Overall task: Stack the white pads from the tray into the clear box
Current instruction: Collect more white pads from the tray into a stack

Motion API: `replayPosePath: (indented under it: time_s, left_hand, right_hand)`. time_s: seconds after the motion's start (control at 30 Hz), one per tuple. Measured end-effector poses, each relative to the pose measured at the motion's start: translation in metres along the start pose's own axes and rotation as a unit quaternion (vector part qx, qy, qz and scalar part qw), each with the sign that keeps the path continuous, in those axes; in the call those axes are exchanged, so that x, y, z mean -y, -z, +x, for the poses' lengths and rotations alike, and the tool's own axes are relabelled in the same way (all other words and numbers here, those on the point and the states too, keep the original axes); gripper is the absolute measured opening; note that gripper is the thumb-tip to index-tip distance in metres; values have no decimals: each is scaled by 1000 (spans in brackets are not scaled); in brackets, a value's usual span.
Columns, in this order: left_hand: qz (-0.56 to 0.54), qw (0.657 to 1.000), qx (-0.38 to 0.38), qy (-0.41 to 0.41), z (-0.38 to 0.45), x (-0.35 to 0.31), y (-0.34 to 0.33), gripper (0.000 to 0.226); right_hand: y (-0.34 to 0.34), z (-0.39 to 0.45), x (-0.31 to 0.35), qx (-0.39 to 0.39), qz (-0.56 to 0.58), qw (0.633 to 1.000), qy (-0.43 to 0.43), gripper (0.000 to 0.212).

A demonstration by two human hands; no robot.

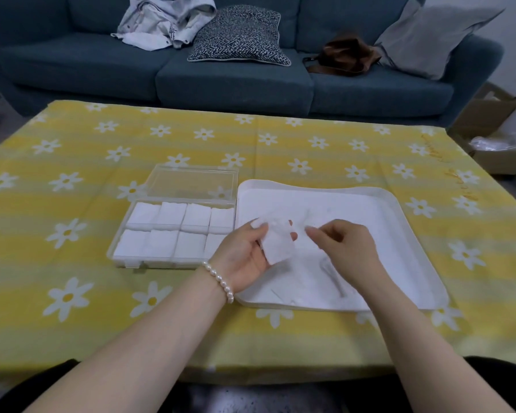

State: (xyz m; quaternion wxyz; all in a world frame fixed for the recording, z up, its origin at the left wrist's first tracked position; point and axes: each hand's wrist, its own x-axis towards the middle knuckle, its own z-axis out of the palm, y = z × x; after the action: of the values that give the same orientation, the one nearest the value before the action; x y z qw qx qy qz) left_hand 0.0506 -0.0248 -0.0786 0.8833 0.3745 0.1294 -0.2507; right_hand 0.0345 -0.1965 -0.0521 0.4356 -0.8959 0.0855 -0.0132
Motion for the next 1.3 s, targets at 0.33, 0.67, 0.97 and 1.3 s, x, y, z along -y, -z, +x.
replayPosePath:
  time_s: [0.33,0.67,0.97,1.3]
  left_hand:
    - [-45,998,25,29,-7,-3,-5,42]
    - [5,996,-85,4,1,1,0,22]
    - [-54,986,-134,-78,-6,7,-12,20]
    - [-110,980,-125,-109,-12,12,-19,17]
  right_hand:
    - [-34,-9,9,50,88,995,-9,22]
    - [-14,-10,5,53,454,869,-190,29]
    - [-54,-25,13,54,421,875,-232,17]
    - [-71,-22,17,-16,472,848,-242,18]
